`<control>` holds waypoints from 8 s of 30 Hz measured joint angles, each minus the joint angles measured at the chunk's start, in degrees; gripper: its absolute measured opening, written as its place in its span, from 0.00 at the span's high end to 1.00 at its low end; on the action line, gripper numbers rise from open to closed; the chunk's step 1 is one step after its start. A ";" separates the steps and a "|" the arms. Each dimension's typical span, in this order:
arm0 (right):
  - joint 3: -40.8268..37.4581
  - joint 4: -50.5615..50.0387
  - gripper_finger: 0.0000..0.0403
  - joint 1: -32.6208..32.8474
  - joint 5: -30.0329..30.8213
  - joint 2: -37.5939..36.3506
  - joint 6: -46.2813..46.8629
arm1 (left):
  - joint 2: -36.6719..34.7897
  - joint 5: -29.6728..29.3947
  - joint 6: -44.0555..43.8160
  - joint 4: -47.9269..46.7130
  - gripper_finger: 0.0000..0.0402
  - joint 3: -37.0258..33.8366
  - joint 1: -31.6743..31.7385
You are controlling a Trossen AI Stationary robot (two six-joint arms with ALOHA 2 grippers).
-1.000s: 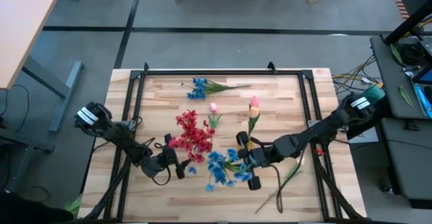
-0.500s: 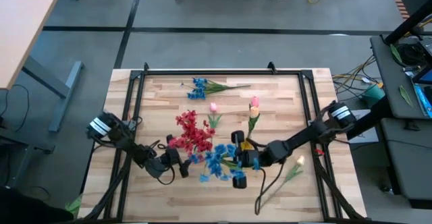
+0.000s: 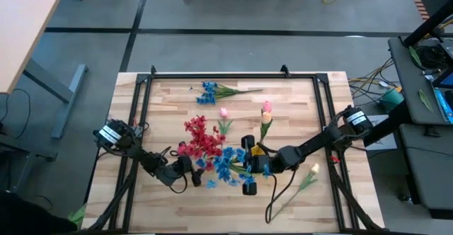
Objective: Sort flowers into vase by color
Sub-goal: Put the bottom blue flower into the transparent vase, then put the pink and white flower into the yellow vase
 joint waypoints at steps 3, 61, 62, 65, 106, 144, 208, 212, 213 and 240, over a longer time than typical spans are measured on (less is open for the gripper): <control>0.00 0.39 0.97 -0.72 0.01 0.71 0.50 | 0.53 0.00 -0.13 -0.04 0.24 0.02 0.20; 9.86 3.97 0.97 -6.69 6.44 14.56 -5.68 | 0.73 1.99 -0.24 -0.20 0.43 -0.90 0.56; 9.84 2.93 0.97 -6.69 6.47 14.56 -5.33 | 0.73 1.99 -0.24 -0.20 0.43 -0.90 0.56; 9.81 0.63 0.97 -6.69 6.46 14.56 -4.96 | 0.73 1.99 -0.24 -0.20 0.43 -0.90 0.56; 8.92 -19.02 0.82 -4.44 14.09 12.44 0.00 | 0.71 1.77 -0.26 -0.28 0.43 -0.90 0.56; 9.09 -72.02 0.41 2.14 13.12 -8.60 24.52 | -4.52 2.43 -6.10 -0.60 0.26 -4.19 -2.90; 4.55 -130.55 0.51 29.22 -14.63 -3.16 54.19 | 42.89 8.15 -18.90 -85.29 0.35 107.78 -4.28; 4.74 -129.81 0.67 29.24 -15.09 -2.16 53.99 | 42.66 7.95 -21.81 -83.97 0.35 106.12 -4.25; 4.76 -129.56 0.72 29.24 -15.35 -2.14 53.99 | 42.48 7.94 -21.84 -83.82 0.35 106.13 -4.25; 18.79 -138.20 0.97 28.57 -8.33 -4.59 54.90 | 42.26 7.93 -1.12 -79.19 0.35 107.16 2.55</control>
